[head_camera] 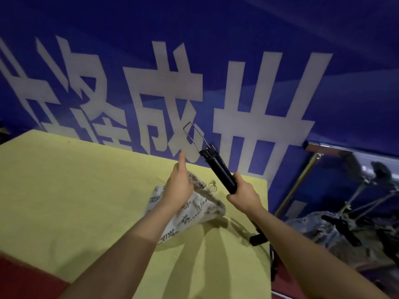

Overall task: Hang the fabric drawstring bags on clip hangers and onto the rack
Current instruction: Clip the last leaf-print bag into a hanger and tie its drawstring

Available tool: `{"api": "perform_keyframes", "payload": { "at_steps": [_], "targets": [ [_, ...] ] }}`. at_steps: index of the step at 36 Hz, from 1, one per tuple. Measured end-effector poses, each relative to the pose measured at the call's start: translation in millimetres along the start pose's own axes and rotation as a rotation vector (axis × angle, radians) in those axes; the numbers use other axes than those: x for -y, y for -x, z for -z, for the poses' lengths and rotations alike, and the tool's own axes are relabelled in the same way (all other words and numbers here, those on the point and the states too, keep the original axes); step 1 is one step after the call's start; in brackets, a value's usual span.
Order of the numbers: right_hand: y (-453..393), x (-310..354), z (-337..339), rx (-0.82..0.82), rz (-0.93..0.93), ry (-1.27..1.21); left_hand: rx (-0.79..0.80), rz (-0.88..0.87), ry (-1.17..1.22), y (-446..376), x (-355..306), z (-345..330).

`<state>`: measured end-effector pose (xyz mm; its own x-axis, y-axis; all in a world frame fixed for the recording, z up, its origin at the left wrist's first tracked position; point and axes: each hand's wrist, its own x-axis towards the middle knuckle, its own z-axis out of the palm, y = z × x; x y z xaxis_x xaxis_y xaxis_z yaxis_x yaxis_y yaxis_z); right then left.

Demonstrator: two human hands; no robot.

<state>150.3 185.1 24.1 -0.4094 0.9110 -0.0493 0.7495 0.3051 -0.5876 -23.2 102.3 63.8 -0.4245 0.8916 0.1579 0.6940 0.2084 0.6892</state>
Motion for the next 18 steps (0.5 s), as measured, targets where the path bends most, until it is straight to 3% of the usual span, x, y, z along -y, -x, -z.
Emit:
{"api": "perform_keyframes", "payload": {
  "at_steps": [6, 18],
  "targets": [
    [23, 1, 7, 0.017, 0.040, 0.127, -0.022, -0.035, 0.003, 5, -16, 26],
    [25, -1, 12, -0.027, -0.056, 0.133, -0.065, -0.096, 0.017, 6, -5, 40]
  ]
}}
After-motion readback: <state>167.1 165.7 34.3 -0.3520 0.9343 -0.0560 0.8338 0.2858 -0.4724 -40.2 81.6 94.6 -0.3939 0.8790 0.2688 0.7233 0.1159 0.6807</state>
